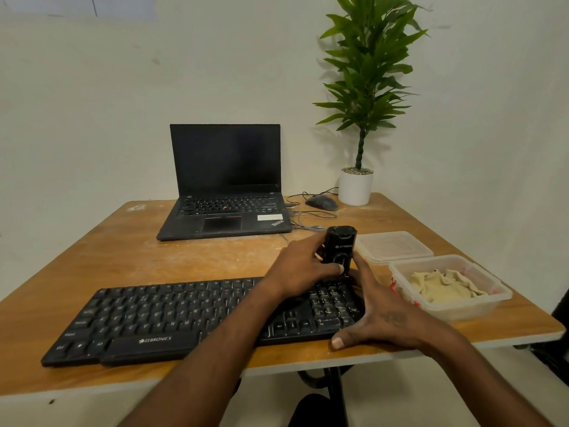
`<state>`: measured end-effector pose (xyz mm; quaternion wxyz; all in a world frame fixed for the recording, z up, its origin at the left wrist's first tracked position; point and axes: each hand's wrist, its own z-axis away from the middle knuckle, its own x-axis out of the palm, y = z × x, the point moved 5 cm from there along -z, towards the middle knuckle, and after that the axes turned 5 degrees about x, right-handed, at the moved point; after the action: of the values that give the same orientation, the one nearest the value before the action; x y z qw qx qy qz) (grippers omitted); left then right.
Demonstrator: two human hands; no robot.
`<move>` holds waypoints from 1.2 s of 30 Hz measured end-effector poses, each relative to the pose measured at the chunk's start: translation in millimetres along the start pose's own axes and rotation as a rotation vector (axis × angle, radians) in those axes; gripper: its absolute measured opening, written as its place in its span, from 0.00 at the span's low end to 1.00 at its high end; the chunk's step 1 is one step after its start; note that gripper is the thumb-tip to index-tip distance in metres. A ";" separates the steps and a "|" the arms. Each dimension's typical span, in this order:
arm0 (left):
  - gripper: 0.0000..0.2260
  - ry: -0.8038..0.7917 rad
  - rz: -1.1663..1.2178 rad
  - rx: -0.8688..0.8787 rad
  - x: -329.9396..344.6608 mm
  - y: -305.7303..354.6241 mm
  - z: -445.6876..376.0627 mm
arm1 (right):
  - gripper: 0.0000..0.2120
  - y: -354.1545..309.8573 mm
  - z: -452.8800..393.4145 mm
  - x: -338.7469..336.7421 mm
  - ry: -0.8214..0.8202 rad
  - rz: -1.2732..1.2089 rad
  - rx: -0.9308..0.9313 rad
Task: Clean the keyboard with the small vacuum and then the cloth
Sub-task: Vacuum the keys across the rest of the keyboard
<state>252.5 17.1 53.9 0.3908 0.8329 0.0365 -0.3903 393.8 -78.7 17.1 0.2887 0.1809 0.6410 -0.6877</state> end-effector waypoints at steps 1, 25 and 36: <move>0.26 -0.002 0.017 -0.003 -1.6 -0.5 0.3 | 0.73 0.9 -0.9 -0.1 -0.007 -0.014 0.006; 0.26 -0.001 0.016 -0.027 -22.3 -16.2 5.1 | 0.71 0.3 -0.2 -5.6 -0.056 -0.058 0.053; 0.26 0.037 0.045 -0.018 -14.0 -11.7 17.6 | 0.70 1.4 -0.7 -5.0 -0.049 -0.073 0.036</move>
<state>227.5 16.7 49.3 0.4063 0.8369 0.0285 -0.3656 398.5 -77.1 19.0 0.2757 0.1457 0.6274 -0.7135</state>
